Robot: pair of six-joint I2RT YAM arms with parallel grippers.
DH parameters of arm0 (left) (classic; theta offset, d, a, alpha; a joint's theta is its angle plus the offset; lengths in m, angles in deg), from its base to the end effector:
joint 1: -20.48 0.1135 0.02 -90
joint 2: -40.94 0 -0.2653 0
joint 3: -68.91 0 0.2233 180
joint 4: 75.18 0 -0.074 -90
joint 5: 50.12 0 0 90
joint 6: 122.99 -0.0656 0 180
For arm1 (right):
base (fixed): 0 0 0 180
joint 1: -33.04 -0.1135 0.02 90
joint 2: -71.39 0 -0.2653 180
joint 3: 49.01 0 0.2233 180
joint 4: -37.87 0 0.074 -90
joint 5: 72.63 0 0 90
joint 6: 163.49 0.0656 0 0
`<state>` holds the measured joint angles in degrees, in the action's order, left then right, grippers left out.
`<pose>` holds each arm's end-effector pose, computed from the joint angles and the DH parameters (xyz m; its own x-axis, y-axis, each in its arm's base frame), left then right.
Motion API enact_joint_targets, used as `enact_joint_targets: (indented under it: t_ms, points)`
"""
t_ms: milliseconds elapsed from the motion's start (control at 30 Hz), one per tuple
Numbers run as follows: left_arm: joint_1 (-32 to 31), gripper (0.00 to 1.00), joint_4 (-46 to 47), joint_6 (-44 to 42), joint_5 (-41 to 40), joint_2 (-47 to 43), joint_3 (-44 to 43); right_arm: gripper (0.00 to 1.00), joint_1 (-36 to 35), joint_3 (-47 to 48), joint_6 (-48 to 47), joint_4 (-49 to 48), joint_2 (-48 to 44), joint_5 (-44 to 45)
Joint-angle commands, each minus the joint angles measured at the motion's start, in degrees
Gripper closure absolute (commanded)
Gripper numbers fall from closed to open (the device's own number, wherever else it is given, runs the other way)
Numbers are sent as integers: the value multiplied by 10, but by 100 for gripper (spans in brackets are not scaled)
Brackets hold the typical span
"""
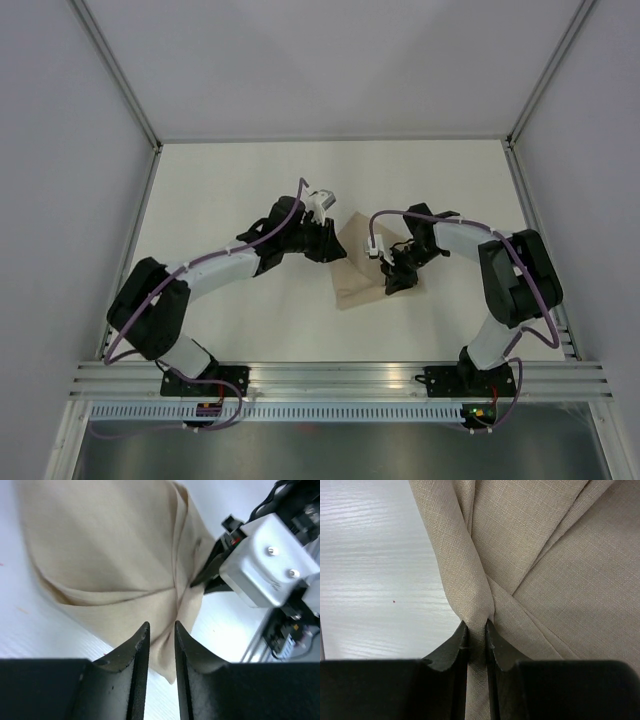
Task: Fold the napkin, place the utensils inside, and roll it up
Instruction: Roll the napkin with the utensil
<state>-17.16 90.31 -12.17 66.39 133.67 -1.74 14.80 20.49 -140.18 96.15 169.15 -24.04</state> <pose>0.2562 -0.2346 0.2155 -0.7363 0.1662 -0.6559 0.6083 0.5871 -0.5341 0.2333 0.1226 0.1477 -0.1247 -0.7663 -0.6302 -0.9785 -0.0100 0.2058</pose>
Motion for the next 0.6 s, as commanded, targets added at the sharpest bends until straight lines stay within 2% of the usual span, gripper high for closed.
enact_joint_targets:
  t_ms: [0,133,200,333,567]
  points:
    - [-17,69,146,12,-129,-67,54,89,11,14,-36,87,53,-17]
    - [-87,68,158,-130,-258,-104,82,90,23,44,-51,127,92,-31]
    - [-120,68,173,-167,-309,-117,97,90,29,62,-58,140,113,-40]
    - [-173,64,197,-276,-366,-120,110,90,50,92,-76,176,147,-53]
    - [-253,62,176,-370,-415,-71,88,90,61,119,-87,204,185,-62]
